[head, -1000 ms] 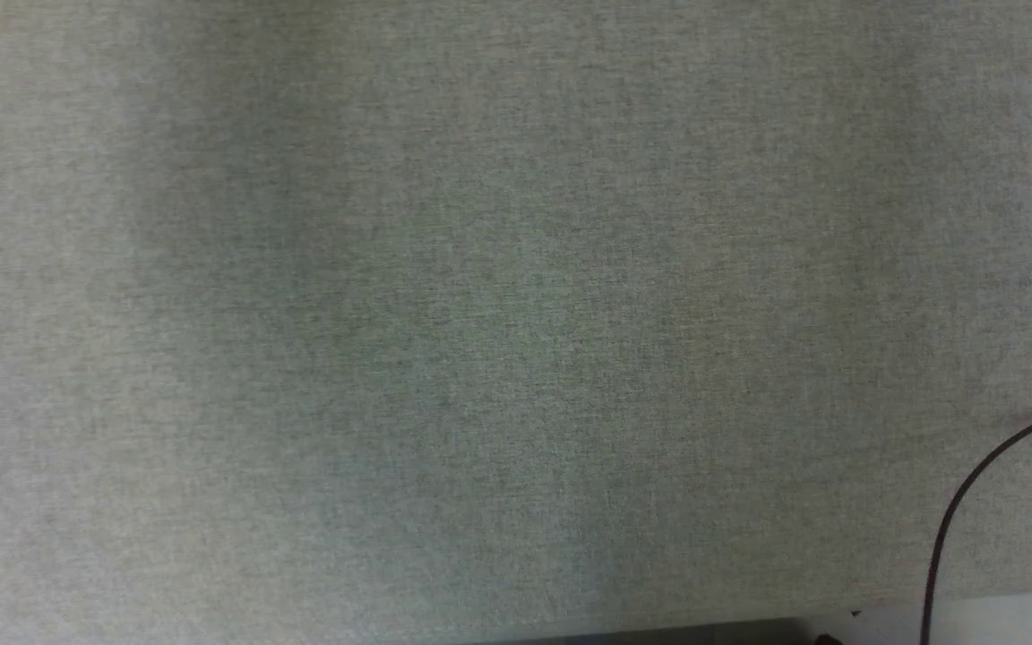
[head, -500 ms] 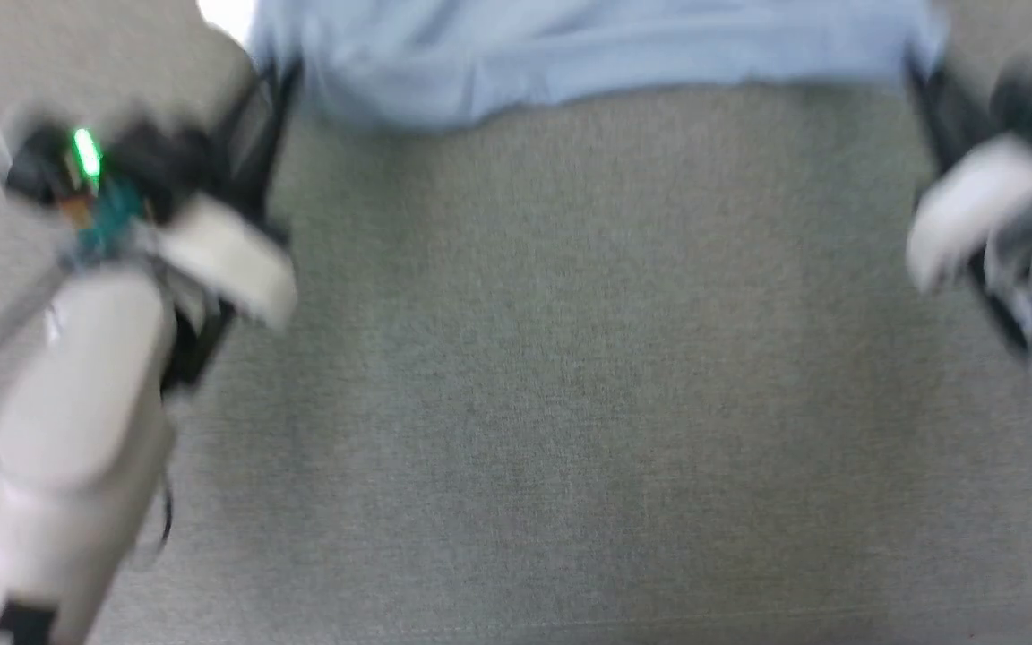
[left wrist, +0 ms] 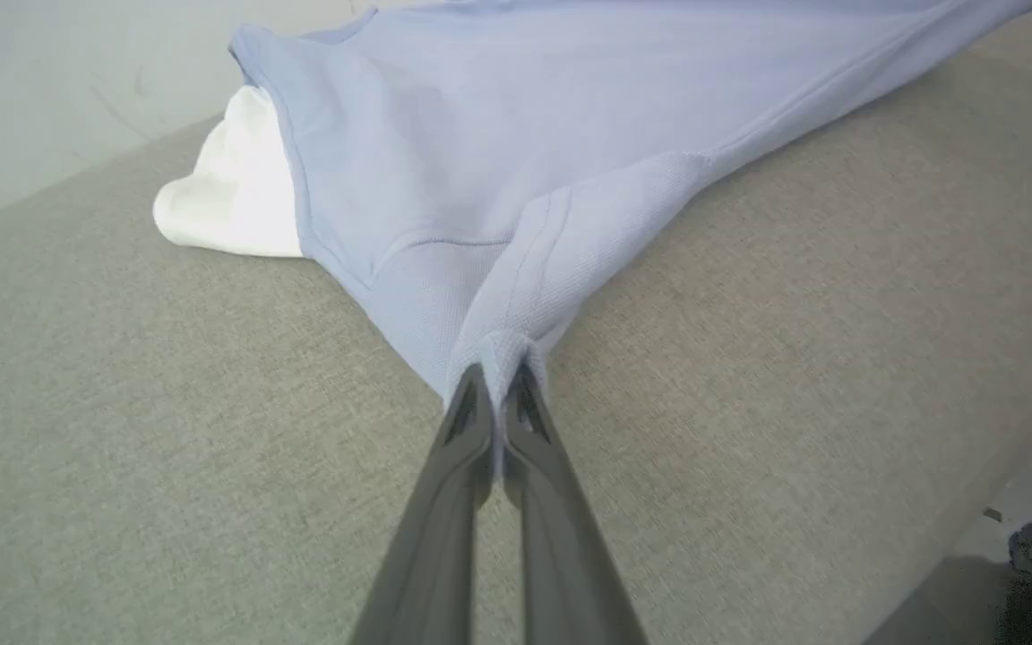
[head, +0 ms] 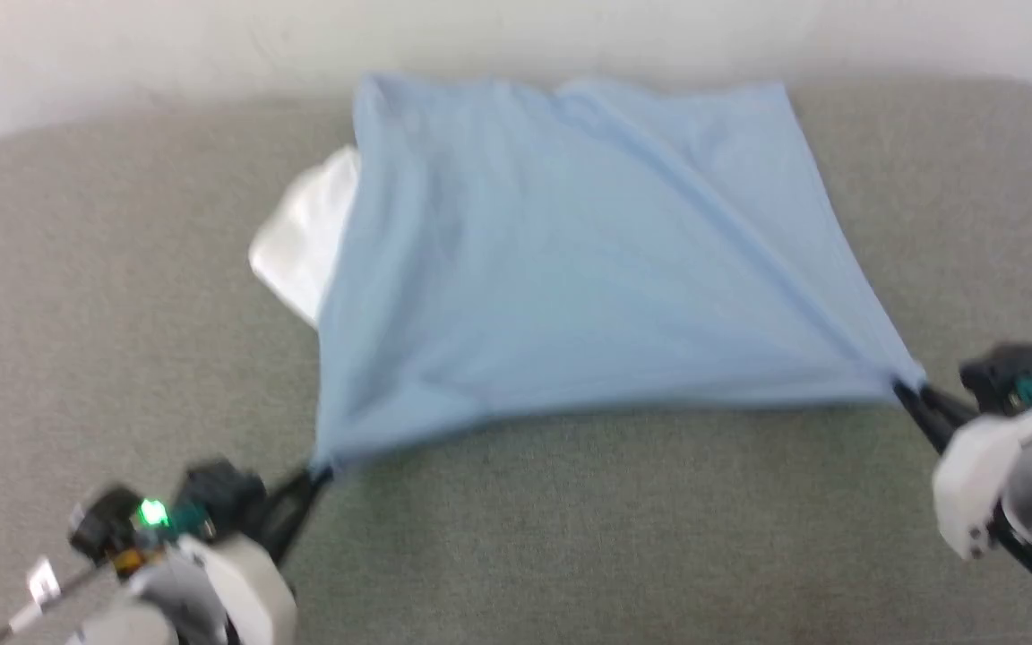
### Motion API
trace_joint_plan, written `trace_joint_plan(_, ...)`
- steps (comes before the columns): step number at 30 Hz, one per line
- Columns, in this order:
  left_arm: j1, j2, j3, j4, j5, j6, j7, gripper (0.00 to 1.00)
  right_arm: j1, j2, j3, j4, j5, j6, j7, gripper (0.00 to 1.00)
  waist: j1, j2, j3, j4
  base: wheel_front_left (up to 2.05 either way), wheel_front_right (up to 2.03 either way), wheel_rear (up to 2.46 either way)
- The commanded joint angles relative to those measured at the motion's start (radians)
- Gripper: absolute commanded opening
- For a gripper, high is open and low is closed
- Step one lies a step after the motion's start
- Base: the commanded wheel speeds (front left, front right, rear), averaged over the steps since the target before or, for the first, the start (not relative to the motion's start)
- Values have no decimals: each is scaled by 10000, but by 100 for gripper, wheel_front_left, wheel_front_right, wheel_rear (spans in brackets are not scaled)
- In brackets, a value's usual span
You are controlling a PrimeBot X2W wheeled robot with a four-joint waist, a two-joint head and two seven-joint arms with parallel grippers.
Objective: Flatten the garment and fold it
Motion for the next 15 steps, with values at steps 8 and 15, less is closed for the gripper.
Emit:
trace_joint_plan(8, 2081, 334, -734, -1674, -666, 309, 1170, 0, 1873, -791, -214, -808, 1202, -21, 1423, 0, 4, 0, -1492, 354, 0, 0, 0)
trace_joint_plan(15, 3342, 639, -1250, -2890, -1549, 381, 2371, 0, 3574, -1433, -481, -1766, 1949, -21, 2621, 0, 4, 0, -1844, 486, 0, 0, 0)
